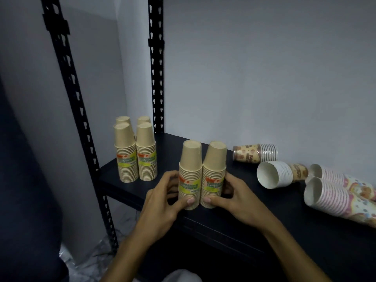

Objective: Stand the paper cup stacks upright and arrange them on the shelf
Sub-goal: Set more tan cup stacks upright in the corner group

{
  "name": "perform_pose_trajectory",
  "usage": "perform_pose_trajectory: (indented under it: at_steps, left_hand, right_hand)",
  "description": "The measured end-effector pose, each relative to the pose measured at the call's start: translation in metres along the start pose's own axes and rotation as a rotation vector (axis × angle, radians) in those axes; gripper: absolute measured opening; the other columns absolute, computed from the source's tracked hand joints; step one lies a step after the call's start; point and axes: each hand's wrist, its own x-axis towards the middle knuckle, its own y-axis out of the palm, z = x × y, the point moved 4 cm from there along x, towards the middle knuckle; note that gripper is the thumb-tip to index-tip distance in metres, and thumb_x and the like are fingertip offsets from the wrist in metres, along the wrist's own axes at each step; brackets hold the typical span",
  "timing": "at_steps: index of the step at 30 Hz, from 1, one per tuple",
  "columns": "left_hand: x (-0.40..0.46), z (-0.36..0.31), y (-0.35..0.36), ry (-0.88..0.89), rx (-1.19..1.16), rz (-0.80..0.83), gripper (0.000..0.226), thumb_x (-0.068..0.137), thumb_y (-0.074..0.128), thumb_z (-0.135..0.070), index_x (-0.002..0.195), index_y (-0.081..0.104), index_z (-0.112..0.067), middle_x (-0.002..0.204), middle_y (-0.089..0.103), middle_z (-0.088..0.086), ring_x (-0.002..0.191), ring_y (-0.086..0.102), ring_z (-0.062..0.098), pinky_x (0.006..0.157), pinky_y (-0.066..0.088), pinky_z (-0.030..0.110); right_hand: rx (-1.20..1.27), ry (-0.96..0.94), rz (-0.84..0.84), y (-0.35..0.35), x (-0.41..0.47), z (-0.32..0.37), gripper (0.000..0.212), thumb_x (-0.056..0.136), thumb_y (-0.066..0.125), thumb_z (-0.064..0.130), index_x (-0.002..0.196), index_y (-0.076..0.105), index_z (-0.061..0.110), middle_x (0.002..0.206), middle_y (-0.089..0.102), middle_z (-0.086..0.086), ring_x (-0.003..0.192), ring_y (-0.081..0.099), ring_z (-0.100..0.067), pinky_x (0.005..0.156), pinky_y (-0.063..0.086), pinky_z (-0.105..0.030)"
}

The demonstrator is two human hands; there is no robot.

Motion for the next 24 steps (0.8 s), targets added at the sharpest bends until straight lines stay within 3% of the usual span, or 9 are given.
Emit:
perform_pose_trajectory:
  at_steps: [5,10,14,17,21,24]
  left_hand:
    - [-0.015,0.009,-0.044,-0.025,0.029,-0.119,0.053,0.082,0.080,-0.021,0.129,0.058,-0.025,0.120,0.072,-0.017,0.112,0.069,0.002,0.095,0.057,0.027]
    - [-0.026,0.014,-0.076,0.009,0.184,-0.286,0.055,0.084,0.080,-0.020,0.132,0.057,-0.036,0.119,0.070,-0.015,0.105,0.068,-0.005,0.085,0.054,0.010]
    - [-0.025,0.022,-0.090,-0.021,0.238,-0.364,0.061,0.083,0.081,-0.019,0.138,0.056,-0.026,0.116,0.069,-0.014,0.104,0.066,-0.010,0.083,0.051,0.004]
    - [-0.020,0.025,-0.093,-0.049,0.236,-0.389,0.055,0.083,0.082,-0.020,0.131,0.055,-0.025,0.109,0.065,-0.024,0.100,0.063,-0.016,0.084,0.052,0.005]
    - [-0.011,0.030,-0.094,-0.065,0.292,-0.389,0.044,0.084,0.081,-0.025,0.121,0.057,-0.027,0.106,0.066,-0.019,0.097,0.066,-0.005,0.080,0.052,0.006]
    - [-0.009,0.034,-0.093,-0.058,0.333,-0.415,0.039,0.085,0.080,-0.026,0.117,0.058,-0.028,0.110,0.067,-0.017,0.097,0.063,-0.008,0.080,0.049,0.003]
  right_hand:
    - [0.014,-0.028,0.048,0.047,0.024,0.022,0.063,0.082,0.083,0.034,0.138,0.055,0.033,0.129,0.068,0.016,0.118,0.065,-0.002,0.106,0.052,-0.038]
    - [0.049,-0.041,0.051,0.086,0.049,0.036,0.062,0.082,0.084,0.029,0.137,0.056,0.026,0.128,0.070,0.012,0.116,0.066,-0.001,0.106,0.053,-0.037]
    - [0.023,-0.062,0.023,0.105,0.062,0.042,0.060,0.082,0.084,0.031,0.135,0.057,0.024,0.128,0.069,0.011,0.115,0.065,-0.001,0.104,0.054,-0.036]
    - [0.018,-0.058,0.005,0.109,0.068,0.040,0.059,0.083,0.084,0.029,0.136,0.059,0.021,0.127,0.071,0.010,0.113,0.066,-0.001,0.103,0.055,-0.035]
    - [0.000,-0.059,0.007,0.110,0.072,0.036,0.060,0.083,0.083,0.034,0.137,0.060,0.021,0.128,0.071,0.009,0.117,0.066,-0.005,0.105,0.053,-0.039]
    - [-0.022,-0.056,-0.003,0.110,0.077,0.036,0.060,0.084,0.082,0.035,0.138,0.059,0.021,0.130,0.070,0.009,0.119,0.064,-0.006,0.107,0.052,-0.038]
